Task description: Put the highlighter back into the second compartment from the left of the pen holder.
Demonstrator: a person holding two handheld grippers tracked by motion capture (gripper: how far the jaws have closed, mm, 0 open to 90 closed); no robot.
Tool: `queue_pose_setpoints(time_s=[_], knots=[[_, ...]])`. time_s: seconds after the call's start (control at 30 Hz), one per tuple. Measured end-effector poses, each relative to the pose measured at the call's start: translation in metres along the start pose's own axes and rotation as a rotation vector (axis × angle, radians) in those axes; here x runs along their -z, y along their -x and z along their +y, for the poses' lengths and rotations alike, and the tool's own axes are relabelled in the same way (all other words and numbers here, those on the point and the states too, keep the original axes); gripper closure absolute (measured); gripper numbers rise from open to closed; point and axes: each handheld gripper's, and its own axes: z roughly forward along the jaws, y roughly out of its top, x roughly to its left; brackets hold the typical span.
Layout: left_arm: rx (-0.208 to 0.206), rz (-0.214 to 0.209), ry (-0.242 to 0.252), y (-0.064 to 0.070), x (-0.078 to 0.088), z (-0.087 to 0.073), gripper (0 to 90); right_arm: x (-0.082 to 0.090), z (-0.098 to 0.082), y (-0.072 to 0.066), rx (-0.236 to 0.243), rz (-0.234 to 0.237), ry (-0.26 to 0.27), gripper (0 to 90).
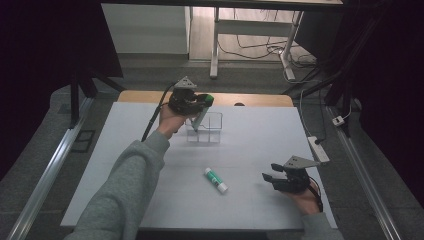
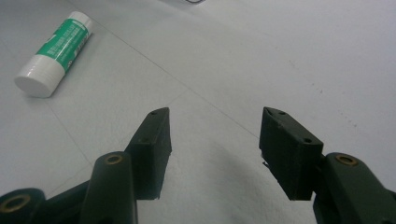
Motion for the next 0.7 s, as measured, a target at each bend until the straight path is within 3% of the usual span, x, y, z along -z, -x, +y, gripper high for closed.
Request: queue_pose_setpoints(time_s=[0.5, 0.7], knots=[[0.023, -0.02, 0.008, -0.01, -0.029, 0.006, 65.9, 0.0, 0.0, 0.001, -0.003, 0.0, -0.004, 42.9], [0.013, -0.012, 0.009, -0.014, -0.039, 0.007, 65.9, 0.0, -0.001, 0.001, -0.006, 0.002, 0.001, 42.9]])
